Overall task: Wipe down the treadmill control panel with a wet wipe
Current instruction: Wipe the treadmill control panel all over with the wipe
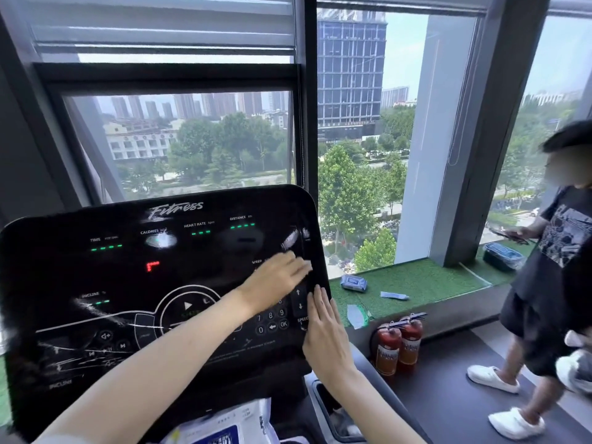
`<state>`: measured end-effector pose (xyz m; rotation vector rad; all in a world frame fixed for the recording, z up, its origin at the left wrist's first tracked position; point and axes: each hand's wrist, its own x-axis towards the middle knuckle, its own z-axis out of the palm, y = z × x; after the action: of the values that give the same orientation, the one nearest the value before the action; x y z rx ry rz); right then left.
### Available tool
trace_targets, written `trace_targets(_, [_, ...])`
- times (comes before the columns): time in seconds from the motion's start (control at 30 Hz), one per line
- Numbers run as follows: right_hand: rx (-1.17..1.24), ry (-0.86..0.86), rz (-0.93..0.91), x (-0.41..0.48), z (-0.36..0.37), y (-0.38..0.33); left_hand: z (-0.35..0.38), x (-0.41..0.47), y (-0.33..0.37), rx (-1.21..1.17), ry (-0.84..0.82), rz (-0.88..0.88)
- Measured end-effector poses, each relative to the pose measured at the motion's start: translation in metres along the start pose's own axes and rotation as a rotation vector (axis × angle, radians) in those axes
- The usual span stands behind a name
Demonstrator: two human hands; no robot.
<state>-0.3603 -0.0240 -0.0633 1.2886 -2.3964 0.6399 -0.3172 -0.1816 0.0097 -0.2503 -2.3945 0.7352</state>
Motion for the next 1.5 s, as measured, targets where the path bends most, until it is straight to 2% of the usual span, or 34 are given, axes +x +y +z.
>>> trace_targets(0.07, [0.001, -0.01, 0.011, -0.001, 0.0, -0.001, -0.001, -0.007, 0.003, 0.055, -0.097, 0.167])
trace_targets(0.13, [0.005, 0.002, 0.016, 0.002, -0.002, -0.006, -0.003, -0.002, -0.006, 0.12, -0.052, 0.133])
trace_targets(0.27, [0.012, 0.002, -0.037, 0.01, -0.006, -0.028, -0.014, 0.004, -0.031, 0.28, 0.082, -0.183])
trace_targets(0.43, [0.006, -0.008, -0.151, 0.009, 0.002, -0.063, -0.039, -0.022, -0.061, 0.29, 0.114, -0.476])
trace_targets(0.97, [0.116, 0.023, -0.385, -0.022, 0.049, -0.204, -0.136, -0.228, -0.145, 0.352, 0.019, -1.015])
trace_targets(1.13, [0.097, 0.003, -0.391, -0.037, 0.066, -0.227, -0.142, -0.277, -0.131, 0.231, 0.062, -1.018])
trace_targets(1.2, [0.081, -0.009, -0.39, -0.046, 0.072, -0.232, -0.129, -0.3, -0.111, 0.21, 0.088, -0.935])
trace_targets(1.27, [0.063, -0.027, -0.407, -0.056, 0.074, -0.234, -0.114, -0.322, -0.074, 0.174, 0.028, -0.718])
trace_targets(1.33, [0.038, -0.061, -0.426, -0.064, 0.077, -0.232, -0.106, -0.345, -0.043, 0.187, -0.093, -0.365])
trace_targets(1.37, [0.026, -0.086, -0.429, -0.068, 0.08, -0.231, -0.11, -0.351, -0.038, 0.182, -0.142, -0.242])
trace_targets(1.4, [0.016, -0.105, -0.43, -0.071, 0.082, -0.229, -0.114, -0.354, -0.042, 0.18, -0.141, -0.193])
trace_targets(1.43, [0.004, -0.12, -0.434, -0.074, 0.084, -0.228, -0.117, -0.354, -0.05, 0.159, -0.127, -0.24])
trace_targets(1.5, [-0.011, -0.111, -0.438, -0.079, 0.088, -0.226, -0.12, -0.353, -0.07, 0.094, 0.002, -0.593])
